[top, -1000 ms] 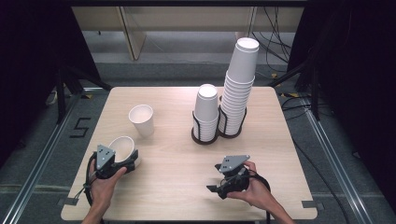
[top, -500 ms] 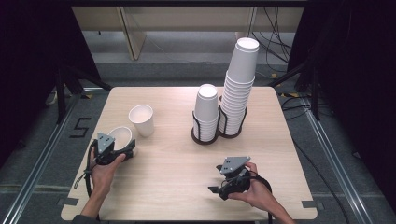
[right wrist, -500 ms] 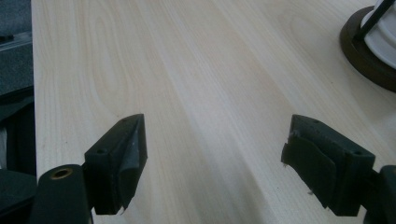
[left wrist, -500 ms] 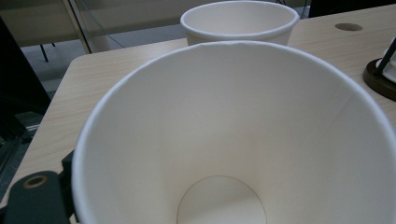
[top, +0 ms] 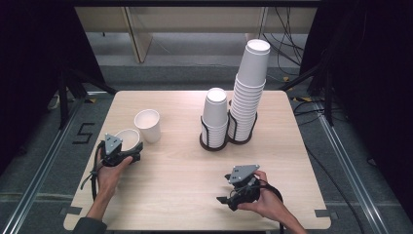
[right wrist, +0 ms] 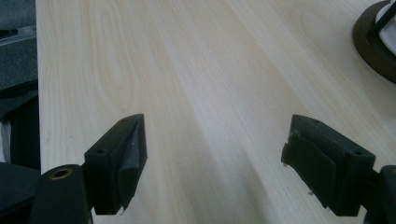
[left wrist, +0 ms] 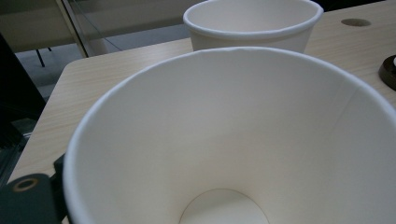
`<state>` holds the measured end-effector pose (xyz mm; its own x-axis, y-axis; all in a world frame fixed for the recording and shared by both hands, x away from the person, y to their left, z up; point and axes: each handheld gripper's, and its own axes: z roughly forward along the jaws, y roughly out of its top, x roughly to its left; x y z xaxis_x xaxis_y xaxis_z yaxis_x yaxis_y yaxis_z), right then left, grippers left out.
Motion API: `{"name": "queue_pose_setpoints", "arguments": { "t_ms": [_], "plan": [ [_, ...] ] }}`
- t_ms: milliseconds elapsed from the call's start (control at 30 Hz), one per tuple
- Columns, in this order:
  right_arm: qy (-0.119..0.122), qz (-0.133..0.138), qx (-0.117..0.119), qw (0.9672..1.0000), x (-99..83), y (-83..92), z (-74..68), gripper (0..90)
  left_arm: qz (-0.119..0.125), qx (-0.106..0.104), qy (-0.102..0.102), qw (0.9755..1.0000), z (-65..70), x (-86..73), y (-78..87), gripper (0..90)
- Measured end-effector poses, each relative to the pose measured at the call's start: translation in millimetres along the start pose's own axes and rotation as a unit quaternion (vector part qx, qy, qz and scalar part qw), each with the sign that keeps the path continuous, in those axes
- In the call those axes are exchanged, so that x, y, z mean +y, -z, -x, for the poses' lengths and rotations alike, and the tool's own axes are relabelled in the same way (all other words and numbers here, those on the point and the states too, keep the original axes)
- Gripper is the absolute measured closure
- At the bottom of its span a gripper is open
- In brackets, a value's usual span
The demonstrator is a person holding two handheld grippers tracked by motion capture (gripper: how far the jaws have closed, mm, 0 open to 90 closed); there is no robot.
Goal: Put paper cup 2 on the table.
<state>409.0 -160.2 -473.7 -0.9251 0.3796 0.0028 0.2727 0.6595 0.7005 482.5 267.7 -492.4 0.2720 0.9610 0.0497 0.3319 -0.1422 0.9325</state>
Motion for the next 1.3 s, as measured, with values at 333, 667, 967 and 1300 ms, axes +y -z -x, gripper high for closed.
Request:
{"name": "queue_pose_setpoints", "arguments": {
  "t_ms": [333, 667, 967, 1300],
  "plan": [
    [0.0, -0.006, 0.003, 1.0, -2.5, -1.0, -0.8, 21.4, -0.036, 0.003, 0.006, 0.9993, -2.6, -3.9, 1.3, 11.4],
    [-0.001, -0.01, 0.005, 0.9999, -4.6, 1.1, -2.3, 21.5, -0.08, 0.006, 0.0, 0.9968, -2.9, -6.0, 9.6, 12.8],
    [-0.002, -0.011, 0.007, 0.9999, -7.7, 1.6, -3.6, 21.6, -0.112, -0.004, -0.001, 0.9937, -4.9, -15.7, 18.4, 14.4],
    [-0.003, -0.008, 0.004, 1.0, -11.2, 5.2, -2.3, 21.6, -0.112, 0.001, 0.015, 0.9936, -3.2, -19.1, 36.2, 14.4]
  ]
}}
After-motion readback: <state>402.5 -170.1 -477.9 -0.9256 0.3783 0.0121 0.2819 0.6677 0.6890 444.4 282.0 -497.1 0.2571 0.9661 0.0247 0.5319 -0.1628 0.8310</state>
